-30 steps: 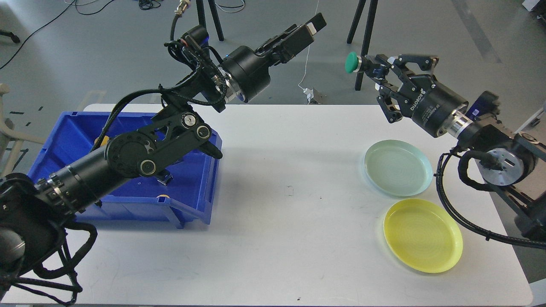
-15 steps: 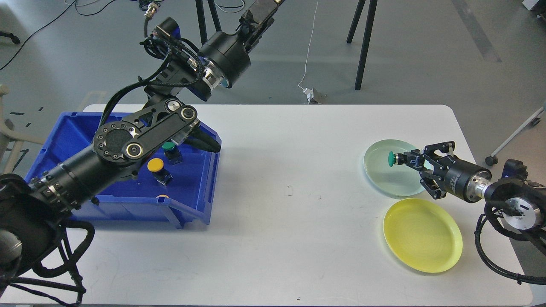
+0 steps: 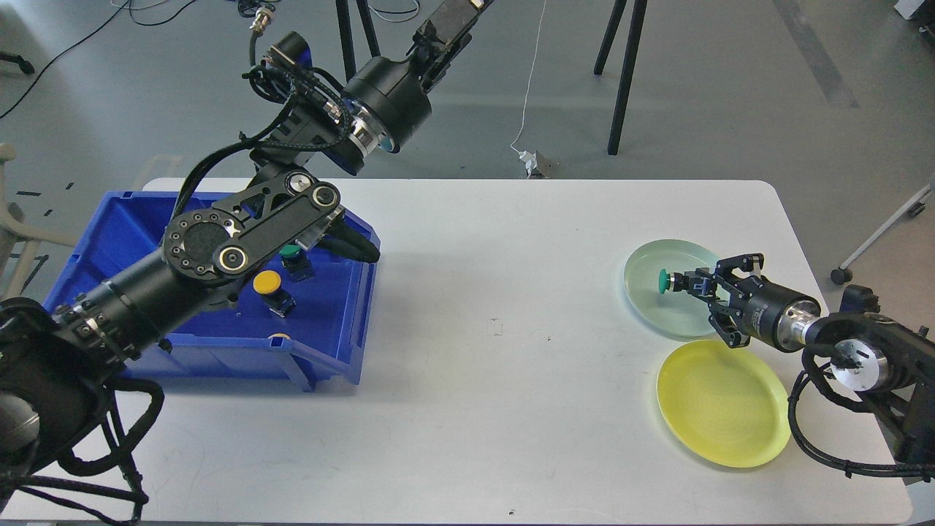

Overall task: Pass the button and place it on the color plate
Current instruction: 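Lower the green button onto the light blue plate and open the right gripper, then withdraw the right gripper and move the left gripper back into the bin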

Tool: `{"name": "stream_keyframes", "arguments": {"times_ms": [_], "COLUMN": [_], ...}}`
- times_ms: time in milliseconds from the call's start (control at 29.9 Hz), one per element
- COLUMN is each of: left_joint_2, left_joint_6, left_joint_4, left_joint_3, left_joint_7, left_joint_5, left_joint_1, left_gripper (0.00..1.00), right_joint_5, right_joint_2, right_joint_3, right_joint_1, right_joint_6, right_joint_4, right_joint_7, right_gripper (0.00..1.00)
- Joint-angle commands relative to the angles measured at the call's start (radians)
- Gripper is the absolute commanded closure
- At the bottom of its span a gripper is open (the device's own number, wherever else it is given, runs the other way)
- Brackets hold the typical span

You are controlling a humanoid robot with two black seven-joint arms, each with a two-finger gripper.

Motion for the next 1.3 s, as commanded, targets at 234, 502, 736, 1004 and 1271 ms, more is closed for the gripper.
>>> {"name": "stream_keyframes", "arguments": {"times_ms": [234, 502, 736, 1004, 1271], "left_joint_2": [-0.007, -0.006, 0.010, 0.079, 0.336], "left_joint_6": [0.000, 0.000, 0.000, -0.005, -0.009], "left_joint_4": [-0.003, -0.009, -0.009, -0.044, -0.165], "left_joint_3": [0.000, -0.003, -0.017, -0.015, 0.184], "left_joint_7": [-0.019, -0.056, -0.057, -0.052, -0.049], "left_joint_5": [0.001, 0.001, -0.007, 0.004, 0.172], "left_joint_1": [0.002, 0.028, 0.029, 0.059, 0.059], "left_gripper": [0.06, 0.05, 0.04, 0.02, 0.02], "right_joint_5": [0.001, 0.003, 0.015, 0.021, 0.026], "right_joint_2": [0.015, 0.008, -0.046, -0.126, -0.103], "right_joint_3": [-0.025, -0.025, 0.042, 0.457, 0.676], "right_joint_1": [0.021, 0.022, 0.022, 0.022, 0.064], "right_joint_6": [-0.013, -0.009, 0.008, 0.157, 0.189], "right_joint_4": [-0.026, -0.021, 0.003, 0.022, 0.025], "right_joint_7": [0.000, 0.000, 0.011, 0.010, 0.011], "right_gripper": [0.59, 0.44, 0.21, 0.04, 0.01]}}
